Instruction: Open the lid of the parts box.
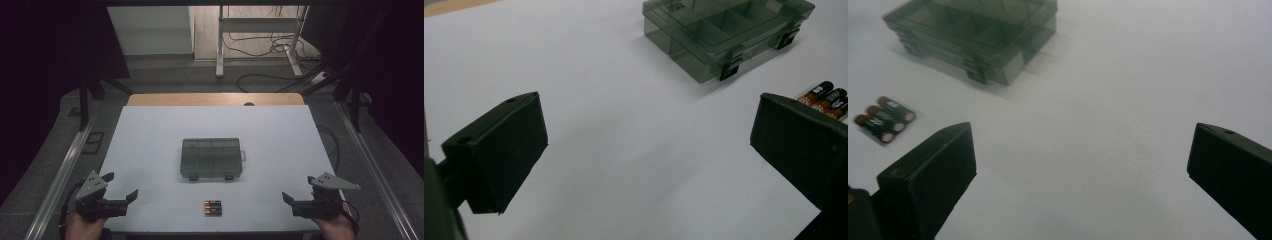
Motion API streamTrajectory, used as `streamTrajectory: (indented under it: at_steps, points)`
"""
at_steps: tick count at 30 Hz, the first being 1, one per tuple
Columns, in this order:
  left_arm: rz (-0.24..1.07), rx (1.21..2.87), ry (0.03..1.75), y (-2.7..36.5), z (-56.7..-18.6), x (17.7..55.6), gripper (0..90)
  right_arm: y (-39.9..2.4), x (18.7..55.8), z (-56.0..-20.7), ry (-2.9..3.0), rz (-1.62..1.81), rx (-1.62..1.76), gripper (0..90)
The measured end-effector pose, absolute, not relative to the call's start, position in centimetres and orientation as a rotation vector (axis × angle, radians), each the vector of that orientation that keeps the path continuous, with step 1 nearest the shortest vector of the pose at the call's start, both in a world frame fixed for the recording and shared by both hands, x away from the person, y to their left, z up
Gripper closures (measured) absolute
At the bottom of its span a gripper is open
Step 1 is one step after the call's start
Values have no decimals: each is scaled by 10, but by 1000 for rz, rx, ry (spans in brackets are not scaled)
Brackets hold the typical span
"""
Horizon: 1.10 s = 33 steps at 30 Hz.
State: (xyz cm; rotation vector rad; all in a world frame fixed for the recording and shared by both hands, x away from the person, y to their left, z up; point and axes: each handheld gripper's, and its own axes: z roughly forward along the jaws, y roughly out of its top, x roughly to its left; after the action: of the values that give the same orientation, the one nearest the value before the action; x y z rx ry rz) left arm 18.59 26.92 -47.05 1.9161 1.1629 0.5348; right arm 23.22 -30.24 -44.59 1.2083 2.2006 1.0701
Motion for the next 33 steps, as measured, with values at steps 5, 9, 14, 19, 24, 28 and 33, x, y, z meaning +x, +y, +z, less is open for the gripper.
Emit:
streamTrajectory:
  at_steps: [5, 9, 14, 19, 24, 28, 33]
  points:
    - [518, 1919, 1170, 270, -471, 187, 24, -301, 233, -446, 2204, 1051, 1217, 0]
    - [514, 1916, 1174, 270, -471, 188, 25, -300, 233, -447, 2215, 1036, 1206, 0]
    - [499, 1911, 1186, 271, -472, 189, 25, -299, 234, -447, 2234, 1029, 1201, 0]
    - [493, 1914, 1203, 272, -472, 189, 19, -298, 235, -447, 2241, 1031, 1200, 0]
    - [492, 1935, 1206, 270, -472, 191, 17, -298, 236, -448, 2256, 1031, 1208, 0]
    - [498, 1958, 1205, 267, -472, 192, 14, -297, 238, -448, 2279, 1023, 1204, 0]
    - [499, 1966, 1215, 267, -472, 193, 14, -296, 239, -448, 2295, 1020, 1190, 0]
